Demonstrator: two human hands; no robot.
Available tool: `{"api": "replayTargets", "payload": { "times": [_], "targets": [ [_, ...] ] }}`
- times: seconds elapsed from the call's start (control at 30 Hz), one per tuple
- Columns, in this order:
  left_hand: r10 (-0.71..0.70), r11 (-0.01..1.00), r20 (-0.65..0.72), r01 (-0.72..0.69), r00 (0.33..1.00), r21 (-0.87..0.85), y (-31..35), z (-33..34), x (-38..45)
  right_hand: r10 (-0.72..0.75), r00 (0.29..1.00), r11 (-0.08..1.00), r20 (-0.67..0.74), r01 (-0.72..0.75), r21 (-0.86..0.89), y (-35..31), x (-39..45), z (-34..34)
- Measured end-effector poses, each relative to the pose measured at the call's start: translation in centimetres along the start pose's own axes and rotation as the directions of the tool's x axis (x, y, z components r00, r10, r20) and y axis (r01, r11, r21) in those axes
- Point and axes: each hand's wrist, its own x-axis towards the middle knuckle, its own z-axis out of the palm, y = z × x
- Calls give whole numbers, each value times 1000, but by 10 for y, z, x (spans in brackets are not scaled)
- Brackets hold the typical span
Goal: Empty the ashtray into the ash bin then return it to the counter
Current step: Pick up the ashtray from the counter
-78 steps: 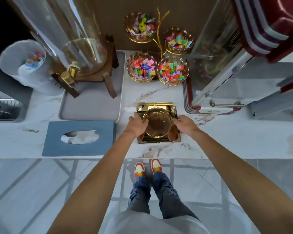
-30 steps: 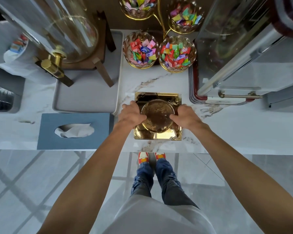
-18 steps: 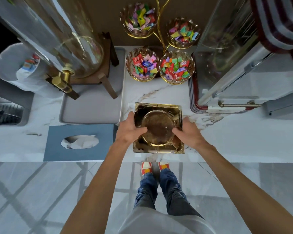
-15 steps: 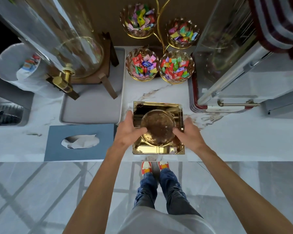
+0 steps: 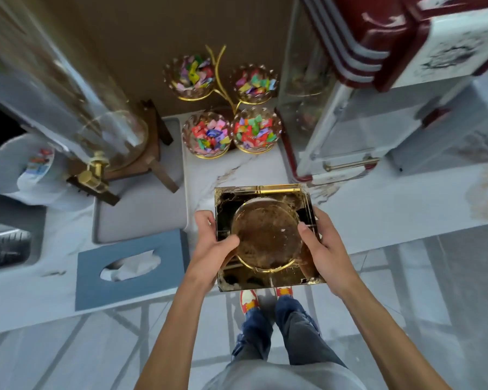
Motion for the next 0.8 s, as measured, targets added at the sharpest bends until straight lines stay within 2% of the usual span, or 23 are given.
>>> {"api": "replayTargets", "payload": {
  "times": [0.07, 0.2, 0.37, 0.53, 0.8],
  "targets": [
    [26, 998, 32, -24, 999, -65, 6, 10, -8, -16, 999, 999, -29, 17, 33, -4, -11, -11],
    [103, 992, 122, -93, 987, -87, 23, 35, -14, -72, 994, 992, -85, 80, 100, -7, -34, -39],
    [120, 984, 278, -77, 953, -160, 50, 86, -30, -60, 969, 975, -238, 108, 193, -3, -68, -87],
    [199, 980, 405, -179, 892, -88, 58, 159, -51, -25, 924, 957, -380, 132, 257, 13, -108, -150],
    [172, 979, 564, -205, 807, -4, 44, 311, -124, 59, 801, 935, -596, 166, 315, 63, -217, -268]
  ]
}}
